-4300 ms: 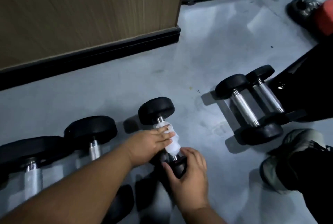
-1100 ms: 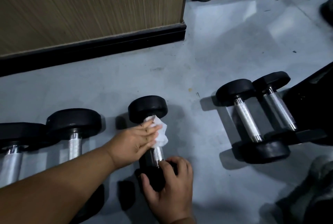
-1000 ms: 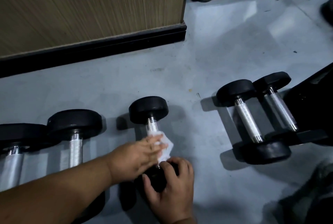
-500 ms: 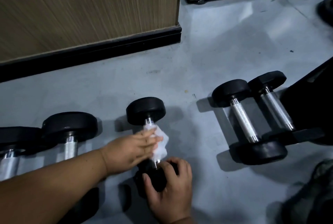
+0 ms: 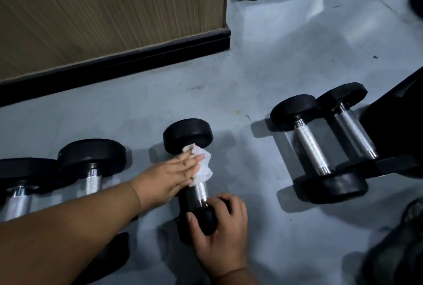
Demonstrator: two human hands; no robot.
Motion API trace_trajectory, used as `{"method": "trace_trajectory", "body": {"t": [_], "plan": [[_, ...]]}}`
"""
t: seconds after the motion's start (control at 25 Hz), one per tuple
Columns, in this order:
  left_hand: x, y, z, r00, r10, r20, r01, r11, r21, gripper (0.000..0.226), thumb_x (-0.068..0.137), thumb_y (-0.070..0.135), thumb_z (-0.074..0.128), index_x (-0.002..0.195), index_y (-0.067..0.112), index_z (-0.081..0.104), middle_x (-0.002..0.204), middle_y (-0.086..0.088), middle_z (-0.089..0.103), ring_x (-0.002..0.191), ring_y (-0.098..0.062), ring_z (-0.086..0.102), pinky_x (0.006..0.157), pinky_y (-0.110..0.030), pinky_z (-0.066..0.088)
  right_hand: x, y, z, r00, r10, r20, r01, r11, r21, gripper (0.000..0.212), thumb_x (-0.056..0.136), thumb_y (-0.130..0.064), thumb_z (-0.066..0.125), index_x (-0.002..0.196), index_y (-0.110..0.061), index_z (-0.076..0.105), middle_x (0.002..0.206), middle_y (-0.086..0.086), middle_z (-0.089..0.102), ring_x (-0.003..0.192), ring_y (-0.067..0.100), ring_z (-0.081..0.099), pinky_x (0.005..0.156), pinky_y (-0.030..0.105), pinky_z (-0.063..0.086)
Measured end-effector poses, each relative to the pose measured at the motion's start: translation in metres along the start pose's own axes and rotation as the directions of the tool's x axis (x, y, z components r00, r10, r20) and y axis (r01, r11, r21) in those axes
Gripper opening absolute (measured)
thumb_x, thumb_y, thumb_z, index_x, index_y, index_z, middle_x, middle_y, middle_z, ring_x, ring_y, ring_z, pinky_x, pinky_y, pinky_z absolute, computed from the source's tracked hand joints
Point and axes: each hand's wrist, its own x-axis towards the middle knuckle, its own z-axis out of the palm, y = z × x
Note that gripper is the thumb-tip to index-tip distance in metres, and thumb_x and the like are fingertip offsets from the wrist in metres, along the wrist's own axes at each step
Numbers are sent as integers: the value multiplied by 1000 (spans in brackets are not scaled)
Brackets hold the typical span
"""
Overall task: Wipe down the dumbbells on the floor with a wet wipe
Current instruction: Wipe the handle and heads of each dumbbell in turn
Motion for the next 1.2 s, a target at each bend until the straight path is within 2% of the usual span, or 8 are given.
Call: {"method": "trace_trajectory", "body": {"t": [0.12,0.24,0.4,0.48,0.6,0.76,1.0,1.2], "plan": [[-10,34,12,993,103,53,-100,993,-62,42,104,14,48,143,-4,51,159,-15,37,151,-37,24,124,-44,23,2,1,-2,1000,18,-4,-18,1000,22,44,84,-57,69,90,-13,72,97,3,57,90,24,56,79,40,49],[-3,24,3,984,166,61,-163,985,-46,41,105,18,50,140,-3,54,155,-14,43,150,-34,30,123,-42,27,3,3,-2,1000,27,-5,-27,999,34,43,86,-57,68,90,-14,71,97,3,56,90,23,56,79,40,49],[12,1,-3,997,-28,-75,29,999,14,42,107,24,43,137,-1,58,151,-11,48,147,-31,35,122,-33,28,0,2,-1,1000,27,9,-27,999,31,42,84,-55,70,91,-14,72,98,4,56,90,24,55,79,40,48],[12,4,1,993,-59,-98,61,998,21,41,106,21,42,139,0,56,152,-12,48,147,-32,34,122,-35,27,0,2,-1,1000,30,3,-30,999,32,41,84,-55,70,91,-14,72,98,4,56,91,24,56,80,39,48],[5,22,8,997,75,-19,-75,997,5,41,106,17,42,141,1,54,155,-11,44,150,-32,29,123,-41,25,1,3,-3,999,31,7,-31,999,40,42,85,-56,68,93,-15,72,98,4,57,91,23,56,80,39,49],[0,32,10,977,213,27,-213,977,-18,39,104,17,49,138,0,58,153,-8,48,148,-31,34,119,-47,33,1,4,-4,999,33,-10,-32,997,70,44,84,-59,69,94,-16,73,100,2,58,91,20,57,82,34,49],[14,4,7,994,34,-105,-29,998,56,39,99,12,48,135,1,59,150,-6,51,149,-29,33,117,-45,34,3,2,-3,998,45,-50,-40,995,89,45,81,-63,70,90,-19,73,96,-1,56,89,15,57,79,29,49],[-5,24,23,973,230,16,-231,971,58,37,105,18,48,137,3,60,154,-6,47,147,-32,35,116,-48,37,5,10,5,994,6,-107,-2,999,36,47,77,-69,72,89,-24,74,91,0,62,82,14,61,76,23,51]]}}
